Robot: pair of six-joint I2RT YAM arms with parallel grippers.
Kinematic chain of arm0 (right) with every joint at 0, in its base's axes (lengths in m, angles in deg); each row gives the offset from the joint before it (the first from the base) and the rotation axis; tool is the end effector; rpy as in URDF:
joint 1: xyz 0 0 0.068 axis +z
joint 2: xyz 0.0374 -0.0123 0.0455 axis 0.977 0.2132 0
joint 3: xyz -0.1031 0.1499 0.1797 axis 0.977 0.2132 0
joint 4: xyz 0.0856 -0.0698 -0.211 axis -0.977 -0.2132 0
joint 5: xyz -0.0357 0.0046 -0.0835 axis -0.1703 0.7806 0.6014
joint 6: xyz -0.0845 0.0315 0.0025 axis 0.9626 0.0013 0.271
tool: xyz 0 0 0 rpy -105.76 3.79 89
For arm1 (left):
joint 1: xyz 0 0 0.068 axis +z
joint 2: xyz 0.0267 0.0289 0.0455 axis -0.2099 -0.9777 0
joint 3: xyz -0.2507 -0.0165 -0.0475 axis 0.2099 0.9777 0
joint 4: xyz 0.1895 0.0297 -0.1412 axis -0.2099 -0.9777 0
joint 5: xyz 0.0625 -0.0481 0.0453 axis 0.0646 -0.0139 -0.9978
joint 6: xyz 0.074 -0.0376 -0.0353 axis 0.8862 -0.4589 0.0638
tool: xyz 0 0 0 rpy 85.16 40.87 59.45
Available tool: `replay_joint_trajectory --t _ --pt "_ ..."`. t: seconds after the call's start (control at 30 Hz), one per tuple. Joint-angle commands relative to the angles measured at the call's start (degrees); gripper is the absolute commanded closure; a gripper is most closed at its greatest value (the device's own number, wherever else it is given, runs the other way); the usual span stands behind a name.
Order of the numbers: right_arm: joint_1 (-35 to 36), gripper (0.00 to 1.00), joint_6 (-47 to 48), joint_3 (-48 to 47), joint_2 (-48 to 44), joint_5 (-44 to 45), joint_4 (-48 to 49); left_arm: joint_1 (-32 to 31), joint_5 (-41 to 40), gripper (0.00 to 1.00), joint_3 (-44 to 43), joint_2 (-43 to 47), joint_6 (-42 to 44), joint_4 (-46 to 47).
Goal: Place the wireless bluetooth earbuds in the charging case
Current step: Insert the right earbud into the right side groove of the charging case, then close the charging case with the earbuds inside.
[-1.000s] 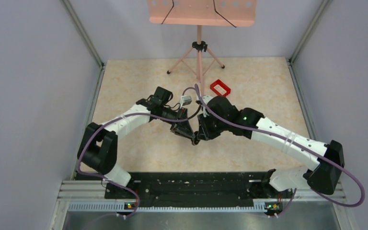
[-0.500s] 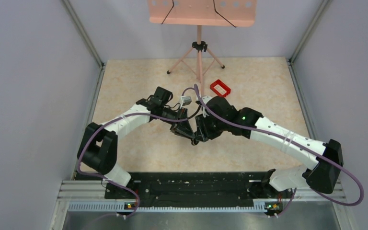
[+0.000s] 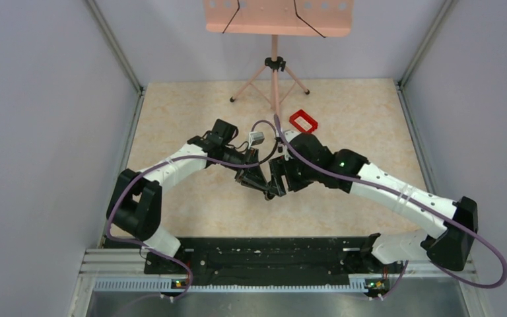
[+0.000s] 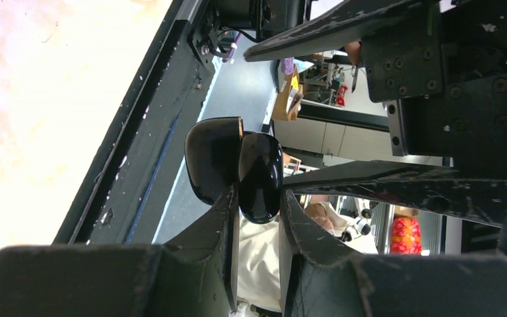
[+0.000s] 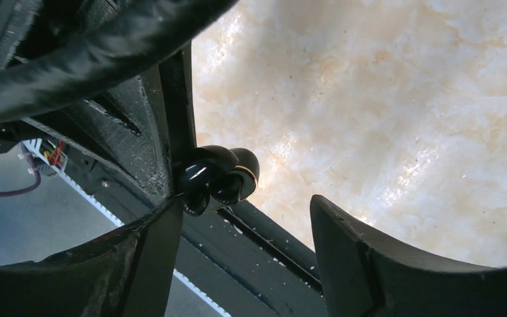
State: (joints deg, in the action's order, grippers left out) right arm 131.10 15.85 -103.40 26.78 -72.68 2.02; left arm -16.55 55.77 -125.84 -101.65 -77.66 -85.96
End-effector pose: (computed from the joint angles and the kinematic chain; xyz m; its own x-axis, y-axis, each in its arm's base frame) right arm 0.1633 0.2258 0.2697 -0.7666 -0.2780 -0.5789 -0.5313 0.7809 0.3285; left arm 0.2237 -0.2091 0.2193 -0.9414 0.3311 -0.0646 0.1503 0.2403 -0.9590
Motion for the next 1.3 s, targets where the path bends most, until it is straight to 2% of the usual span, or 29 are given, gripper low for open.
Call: replay_joint_trajectory --t 0.0,0.27,0.4,0.53,0.73,0.77,0.97,1.03,1.27 --pt "0.4 0.27 -3.6 -3.2 -5.4 2.2 9.6 -1.4 1.4 1.00 -1.6 -0.4 0.4 2.3" --pt "-4.5 0.19 -8.5 2.9 -11.4 -1.1 14.6 -1.2 1.1 1.00 -2.9 -1.0 -0.5 3.5" --pt "-12.2 0.16 -13.4 11.4 -16.4 -7.6 20.9 0.2 2.8 1.00 -1.4 0.5 -4.3 9.9" --pt "-18.9 0.16 -20.2 22.1 -22.5 -13.2 30.4 2.1 4.5 1.00 3.5 3.7 -14.8 28.4" --pt "-24.8 0.16 -27.9 32.5 -27.4 -20.1 45.6 5.8 3.4 1.00 11.9 6.1 -43.5 66.5" --pt "-25.4 0.16 -29.5 34.1 -28.1 -20.9 49.0 6.5 3.1 1.00 13.1 5.9 -48.5 75.6" --pt "-27.8 0.16 -40.5 44.3 -27.6 -24.0 75.5 9.0 -2.2 1.00 16.8 -0.3 -80.7 118.5" --pt "-27.8 0.16 -41.7 45.4 -25.9 -24.2 81.0 9.0 -3.1 1.00 16.4 -1.8 -84.6 121.4" --pt "-27.9 0.14 -45.4 47.5 -18.9 -24.6 99.9 9.0 -2.7 1.00 14.9 -0.9 -84.3 121.4"
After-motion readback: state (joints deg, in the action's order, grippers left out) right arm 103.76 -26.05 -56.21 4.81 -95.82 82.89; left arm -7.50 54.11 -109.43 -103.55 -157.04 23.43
